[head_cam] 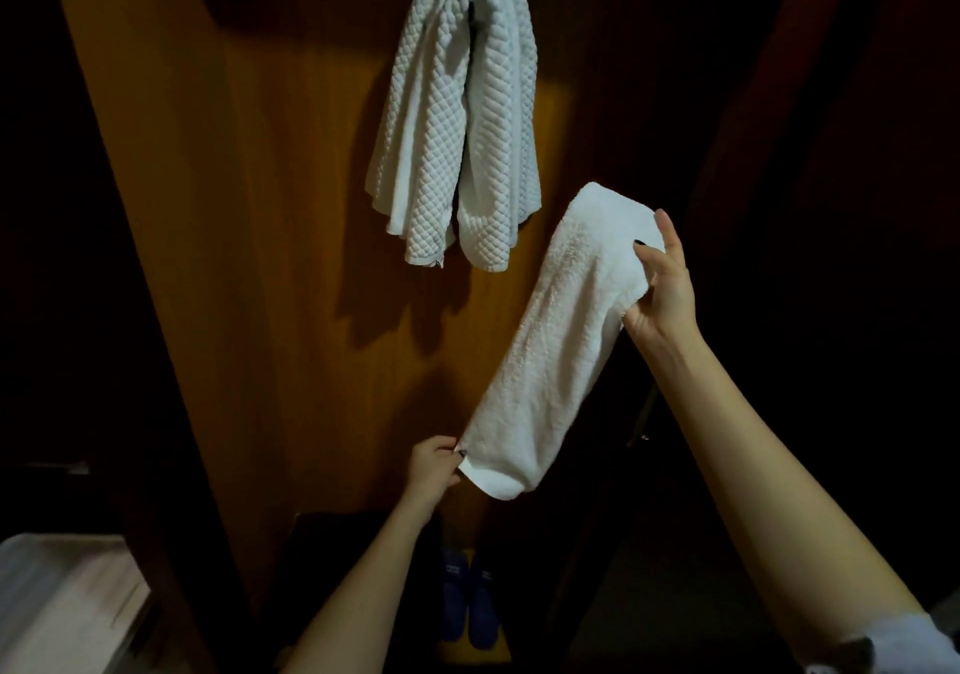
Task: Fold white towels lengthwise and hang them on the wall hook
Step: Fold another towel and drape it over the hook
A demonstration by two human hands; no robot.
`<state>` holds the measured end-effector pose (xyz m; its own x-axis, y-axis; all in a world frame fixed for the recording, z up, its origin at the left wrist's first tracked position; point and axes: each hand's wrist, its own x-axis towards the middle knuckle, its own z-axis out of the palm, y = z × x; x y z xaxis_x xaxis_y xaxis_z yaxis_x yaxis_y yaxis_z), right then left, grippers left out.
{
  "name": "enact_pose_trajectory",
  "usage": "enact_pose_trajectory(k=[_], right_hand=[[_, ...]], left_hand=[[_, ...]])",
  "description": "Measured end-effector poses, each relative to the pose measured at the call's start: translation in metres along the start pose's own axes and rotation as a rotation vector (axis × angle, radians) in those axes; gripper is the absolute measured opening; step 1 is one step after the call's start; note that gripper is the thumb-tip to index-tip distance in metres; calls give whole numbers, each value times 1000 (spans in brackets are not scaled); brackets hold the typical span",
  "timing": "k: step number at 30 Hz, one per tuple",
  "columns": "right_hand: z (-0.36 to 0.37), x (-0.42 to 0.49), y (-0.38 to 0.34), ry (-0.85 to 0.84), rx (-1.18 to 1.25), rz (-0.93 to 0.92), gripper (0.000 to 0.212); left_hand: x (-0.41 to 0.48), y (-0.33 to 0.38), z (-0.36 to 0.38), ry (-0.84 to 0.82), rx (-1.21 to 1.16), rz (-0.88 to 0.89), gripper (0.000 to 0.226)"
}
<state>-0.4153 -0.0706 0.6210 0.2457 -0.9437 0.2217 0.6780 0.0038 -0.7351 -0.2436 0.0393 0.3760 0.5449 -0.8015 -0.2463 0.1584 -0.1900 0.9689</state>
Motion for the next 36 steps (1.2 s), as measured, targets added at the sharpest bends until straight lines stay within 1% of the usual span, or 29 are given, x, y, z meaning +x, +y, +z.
enact_pose_trajectory(k=[3,5,8,11,13,15,17,18,19,21,23,25,26,27,28,29,30,31,32,33,34,36], right_hand=[[-11,-1,-7,35,-81,-33,50],[-17,-1,-9,53,-134,-50,50],[-25,-1,-10,101,-172,-66,51],[-30,-2,-5,113,-159,-64,50],[-30,-3,0,106,-172,-62,49],[-28,-4,5,92,-207,-57,49],[-26,-4,8,64,-234,-45,49],[-24,-4,9,47,-241,-37,48],[-22,-5,10,29,-251,-28,47],[-18,-7,11,-4,-281,-9,45],[-15,-7,12,-51,-285,16,43],[-15,-6,11,-115,-228,56,42],[-15,-5,11,-138,-199,74,41],[-15,-4,10,-153,-185,85,40],[-16,-3,9,-163,-183,91,39],[-18,-1,9,-170,-185,93,39],[-20,1,9,-172,-180,95,39],[-22,3,9,-172,-164,98,40],[-24,6,9,-171,-134,102,40],[-26,8,9,-169,-94,105,40],[-28,11,9,-163,-51,107,40],[-30,15,11,-131,24,115,41]], left_hand=[[1,-5,-21,-112,-143,-9,26],[1,-9,-39,-159,-303,-27,29],[3,-17,-55,-121,-448,-41,32],[3,-16,-60,-135,-459,-34,25],[-2,-8,-59,-176,-306,-62,23],[-6,2,-57,-252,-7,-64,22],[-9,8,-51,-309,273,7,22],[-10,12,-45,-305,351,71,21],[-11,17,-38,-292,370,131,21],[-17,31,-19,-310,270,179,35],[-23,48,-1,-391,179,175,61],[-28,62,14,-445,157,177,91],[-30,68,20,-445,154,203,100],[-31,74,25,-421,147,245,104],[-34,80,29,-389,143,292,103],[-36,85,31,-368,120,339,94],[-37,89,33,-366,70,395,75],[-40,93,35,-373,16,446,49],[-46,96,38,-380,-14,487,30],[-54,97,41,-379,-16,518,23],[-62,97,44,-362,18,546,21],[-78,89,51,-302,147,643,17]])
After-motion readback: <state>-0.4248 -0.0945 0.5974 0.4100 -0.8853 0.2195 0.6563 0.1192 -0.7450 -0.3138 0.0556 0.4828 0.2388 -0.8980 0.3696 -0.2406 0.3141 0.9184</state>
